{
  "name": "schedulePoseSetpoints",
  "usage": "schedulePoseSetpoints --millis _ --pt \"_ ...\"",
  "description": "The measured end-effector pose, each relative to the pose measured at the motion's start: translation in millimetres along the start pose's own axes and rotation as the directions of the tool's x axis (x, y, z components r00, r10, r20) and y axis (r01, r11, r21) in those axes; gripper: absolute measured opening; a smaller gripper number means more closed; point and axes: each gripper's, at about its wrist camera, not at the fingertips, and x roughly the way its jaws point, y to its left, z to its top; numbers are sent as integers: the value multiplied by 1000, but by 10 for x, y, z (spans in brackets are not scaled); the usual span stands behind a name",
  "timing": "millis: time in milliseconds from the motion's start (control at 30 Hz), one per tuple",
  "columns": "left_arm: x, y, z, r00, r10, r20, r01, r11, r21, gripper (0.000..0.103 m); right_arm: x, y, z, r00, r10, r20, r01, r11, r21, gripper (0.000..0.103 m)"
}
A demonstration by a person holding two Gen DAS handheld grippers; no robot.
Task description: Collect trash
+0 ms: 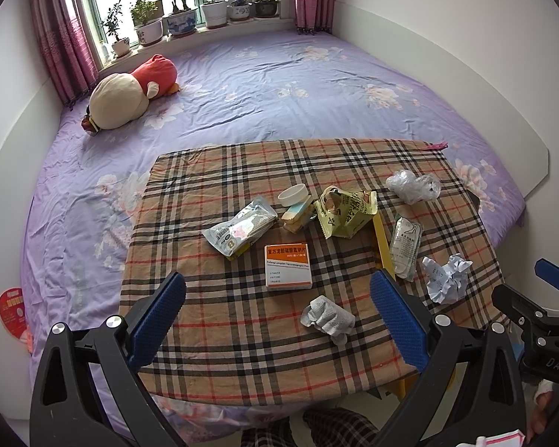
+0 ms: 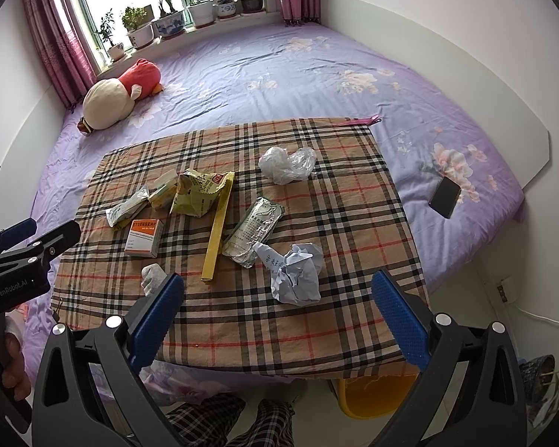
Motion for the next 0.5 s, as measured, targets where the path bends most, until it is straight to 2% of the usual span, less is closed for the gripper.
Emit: schedulePoseSetpoints --millis 500 --pt "12 14 4 1000 1 -4 -1 1000 1 98 2 -15 5 1000 0 -3 0 1000 1 100"
